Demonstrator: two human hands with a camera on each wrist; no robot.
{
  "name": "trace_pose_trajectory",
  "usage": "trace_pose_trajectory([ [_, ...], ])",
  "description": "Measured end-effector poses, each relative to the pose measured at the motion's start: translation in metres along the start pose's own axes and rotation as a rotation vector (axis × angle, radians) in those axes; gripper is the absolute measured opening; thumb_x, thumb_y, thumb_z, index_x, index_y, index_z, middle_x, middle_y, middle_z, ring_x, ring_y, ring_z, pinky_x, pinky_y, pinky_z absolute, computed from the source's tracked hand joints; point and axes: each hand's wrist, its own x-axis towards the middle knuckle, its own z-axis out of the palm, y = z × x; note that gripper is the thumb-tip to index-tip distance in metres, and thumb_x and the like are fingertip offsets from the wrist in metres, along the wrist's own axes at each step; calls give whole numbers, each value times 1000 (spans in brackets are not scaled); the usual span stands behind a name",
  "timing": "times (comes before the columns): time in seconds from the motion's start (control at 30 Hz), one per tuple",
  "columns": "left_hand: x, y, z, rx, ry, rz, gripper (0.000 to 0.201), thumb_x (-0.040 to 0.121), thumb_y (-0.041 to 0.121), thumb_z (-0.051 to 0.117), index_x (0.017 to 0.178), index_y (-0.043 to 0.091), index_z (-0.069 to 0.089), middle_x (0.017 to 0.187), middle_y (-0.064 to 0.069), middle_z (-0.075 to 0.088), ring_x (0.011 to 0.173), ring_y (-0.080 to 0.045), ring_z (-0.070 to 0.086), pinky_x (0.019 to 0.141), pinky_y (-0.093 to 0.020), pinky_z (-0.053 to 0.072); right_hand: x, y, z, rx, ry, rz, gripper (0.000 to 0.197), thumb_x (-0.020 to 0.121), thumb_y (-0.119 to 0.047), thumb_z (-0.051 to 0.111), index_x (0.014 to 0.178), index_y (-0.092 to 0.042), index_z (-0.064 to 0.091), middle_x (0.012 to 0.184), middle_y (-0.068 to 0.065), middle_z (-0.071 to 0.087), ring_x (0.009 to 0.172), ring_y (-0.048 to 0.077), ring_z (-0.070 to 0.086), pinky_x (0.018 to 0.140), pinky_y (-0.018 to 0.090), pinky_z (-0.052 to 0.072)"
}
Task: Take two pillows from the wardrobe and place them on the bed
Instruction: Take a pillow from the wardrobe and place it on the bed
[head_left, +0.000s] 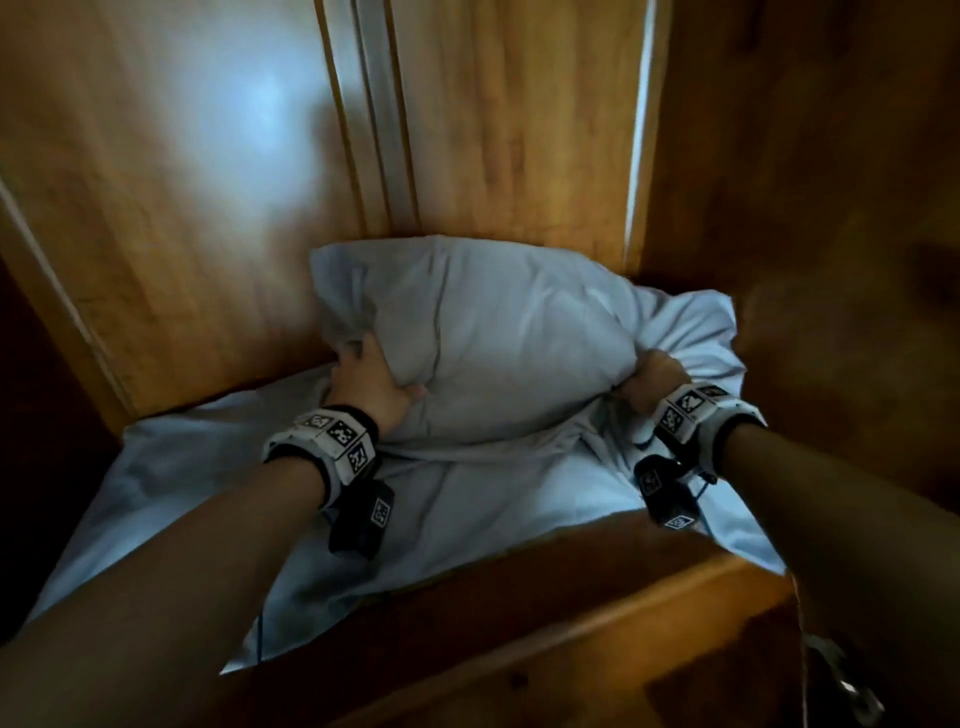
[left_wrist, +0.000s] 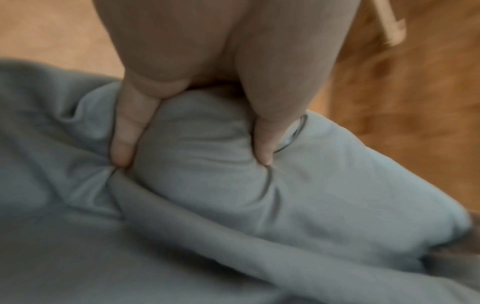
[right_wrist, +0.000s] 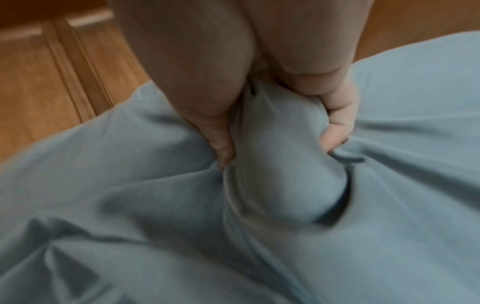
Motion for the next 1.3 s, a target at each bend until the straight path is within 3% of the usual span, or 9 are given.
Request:
trace_pose_trajectory([
  [0.17, -46, 33, -3, -42, -103, 108, 98, 66, 39, 74, 147, 25, 20, 149, -23, 38, 132, -48, 43, 109, -53, 38, -100, 34, -21, -36, 41, 214, 51, 82, -32, 71, 117, 4, 60, 115, 28, 64, 109, 40, 62, 81, 38, 48],
  [0.3, -105, 74, 9, -18, -297, 223, 99, 71, 25, 72, 153, 29, 17, 155, -14, 36, 136, -41, 43, 111, -44, 39, -189, 80, -42, -41, 43, 340, 59, 78, -40, 73, 115, 3, 60, 113, 25, 66, 106, 39, 63, 75, 34, 45],
  [0.47, -198, 106, 50, 99, -439, 323, 97, 72, 17, 66, 154, 27, 17, 147, -19, 47, 130, -39, 50, 105, -39, 45, -301, 139, -55, -44, -1, 466, 52, 77, -36, 74, 112, 2, 63, 113, 22, 67, 106, 36, 64, 72, 30, 42],
  [0.63, -293, 114, 81, 234, -492, 371, 95, 71, 21, 64, 152, 36, 18, 138, -16, 54, 119, -40, 57, 96, -44, 52, -427, 176, -43, -16, -94, 576, 48, 80, -35, 71, 110, 2, 64, 110, 21, 67, 103, 35, 64, 69, 29, 43],
  [0.8, -385, 123, 117, 294, -682, 396, 85, 69, 16, 72, 146, 20, 36, 138, -21, 52, 123, -40, 54, 98, -40, 50, -540, 221, -30, -27, -216, 753, 51, 80, -36, 71, 116, 0, 65, 114, 20, 68, 107, 34, 64, 83, 34, 52],
  [0.93, -458, 141, 155, 336, -795, 531, 78, 59, 25, 79, 131, 16, 51, 132, -19, 58, 123, -40, 53, 100, -38, 47, -621, 260, -32, -61, -244, 913, 51, 85, -37, 64, 124, -4, 63, 123, 18, 65, 115, 33, 61, 92, 33, 49],
  [1.1, -552, 182, 200, 275, -997, 689, 56, 70, 21, 80, 121, 13, 59, 123, -18, 65, 112, -39, 62, 88, -34, 48, -718, 308, -57, -68, -196, 1162, 37, 85, -26, 63, 112, -1, 67, 112, 18, 69, 106, 33, 65, 78, 30, 49],
  [1.23, -639, 219, 228, 263, -1151, 944, 91, 48, 54, 75, 132, 29, 52, 127, -10, 65, 113, -37, 63, 91, -40, 51, -804, 345, -89, -103, -104, 1341, 30, 82, -20, 58, 102, 0, 70, 102, 21, 71, 97, 36, 68, 66, 28, 45],
  [1.3, -687, 238, 239, 260, -1211, 1034, 94, 45, 56, 72, 133, 30, 50, 128, -8, 64, 113, -36, 62, 93, -43, 52, -847, 362, -111, -108, -55, 1422, 29, 84, -19, 55, 101, 0, 69, 103, 22, 71, 97, 36, 68, 67, 29, 44],
])
